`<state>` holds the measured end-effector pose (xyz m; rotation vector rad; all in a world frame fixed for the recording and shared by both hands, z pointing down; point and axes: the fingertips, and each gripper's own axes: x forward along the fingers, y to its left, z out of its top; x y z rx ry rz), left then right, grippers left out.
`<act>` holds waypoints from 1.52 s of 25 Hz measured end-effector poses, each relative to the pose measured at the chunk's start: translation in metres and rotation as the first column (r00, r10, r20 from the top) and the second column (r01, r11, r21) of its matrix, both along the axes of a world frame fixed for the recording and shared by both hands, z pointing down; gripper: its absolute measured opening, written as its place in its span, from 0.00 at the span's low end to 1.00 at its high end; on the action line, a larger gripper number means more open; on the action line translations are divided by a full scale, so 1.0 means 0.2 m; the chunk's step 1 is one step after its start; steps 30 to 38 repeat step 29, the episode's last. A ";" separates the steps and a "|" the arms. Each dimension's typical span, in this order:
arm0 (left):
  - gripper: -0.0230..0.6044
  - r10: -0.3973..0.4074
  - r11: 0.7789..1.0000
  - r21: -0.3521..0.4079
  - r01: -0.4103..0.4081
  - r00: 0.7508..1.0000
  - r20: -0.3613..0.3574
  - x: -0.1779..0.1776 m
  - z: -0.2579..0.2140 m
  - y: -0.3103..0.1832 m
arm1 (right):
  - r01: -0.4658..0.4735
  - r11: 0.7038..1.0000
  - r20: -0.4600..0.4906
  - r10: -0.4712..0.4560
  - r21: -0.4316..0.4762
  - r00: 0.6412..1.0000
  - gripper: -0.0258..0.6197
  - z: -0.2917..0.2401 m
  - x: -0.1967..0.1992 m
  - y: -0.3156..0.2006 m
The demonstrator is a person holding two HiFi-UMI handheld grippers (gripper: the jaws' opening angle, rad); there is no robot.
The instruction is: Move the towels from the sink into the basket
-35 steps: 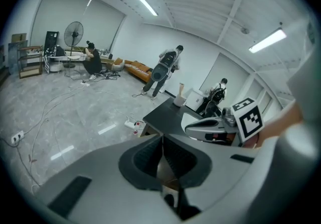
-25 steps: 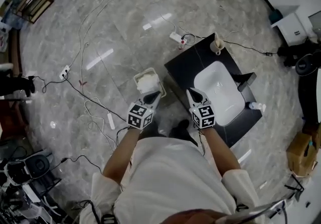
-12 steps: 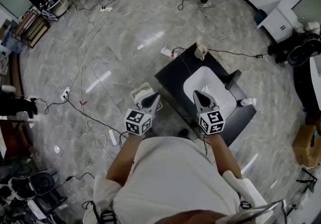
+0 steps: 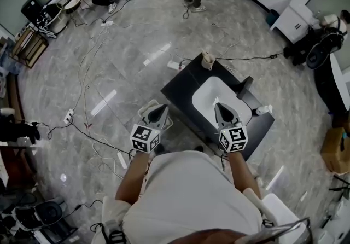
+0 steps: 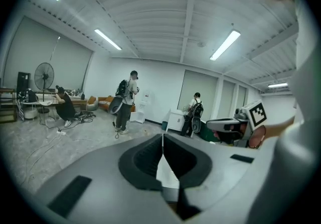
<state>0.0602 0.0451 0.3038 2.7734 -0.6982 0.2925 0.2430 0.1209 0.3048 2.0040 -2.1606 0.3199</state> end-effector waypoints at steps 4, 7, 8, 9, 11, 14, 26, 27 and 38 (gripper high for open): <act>0.05 0.003 1.000 0.008 -0.003 1.000 -0.007 0.04 -0.01 0.00 | -0.003 1.000 -0.017 0.003 0.021 1.000 0.03 -0.02 0.03 0.02; 0.05 0.002 1.000 0.011 -0.002 1.000 -0.008 0.05 0.01 0.01 | -0.002 0.999 -0.025 0.003 0.036 1.000 0.03 -0.03 0.03 0.04; 0.05 0.002 1.000 0.012 -0.002 1.000 -0.008 0.05 0.01 0.02 | -0.001 0.999 -0.024 0.002 0.042 1.000 0.03 -0.03 0.03 0.04; 0.05 0.002 1.000 0.013 -0.002 1.000 -0.010 0.06 0.00 0.02 | -0.001 0.999 -0.023 0.003 0.046 1.000 0.03 -0.04 0.03 0.05; 0.05 0.002 1.000 0.012 -0.002 1.000 -0.013 0.06 -0.02 0.02 | -0.005 0.999 -0.022 0.006 0.053 1.000 0.03 -0.07 0.04 0.05; 0.05 -0.001 1.000 0.007 0.001 1.000 -0.015 0.06 -0.04 0.02 | -0.010 0.998 -0.018 0.011 0.060 1.000 0.03 -0.10 0.05 0.04; 0.05 0.001 1.000 0.007 -0.001 1.000 -0.022 0.06 -0.04 0.02 | -0.014 0.997 -0.026 0.016 0.070 1.000 0.03 -0.12 0.04 0.06; 0.05 0.001 1.000 0.007 -0.001 1.000 -0.022 0.06 -0.03 0.02 | -0.015 0.997 -0.026 0.017 0.071 1.000 0.03 -0.12 0.04 0.06; 0.05 0.002 1.000 0.007 -0.002 1.000 -0.021 0.06 -0.02 0.01 | -0.016 0.997 -0.026 0.018 0.071 1.000 0.03 -0.10 0.05 0.05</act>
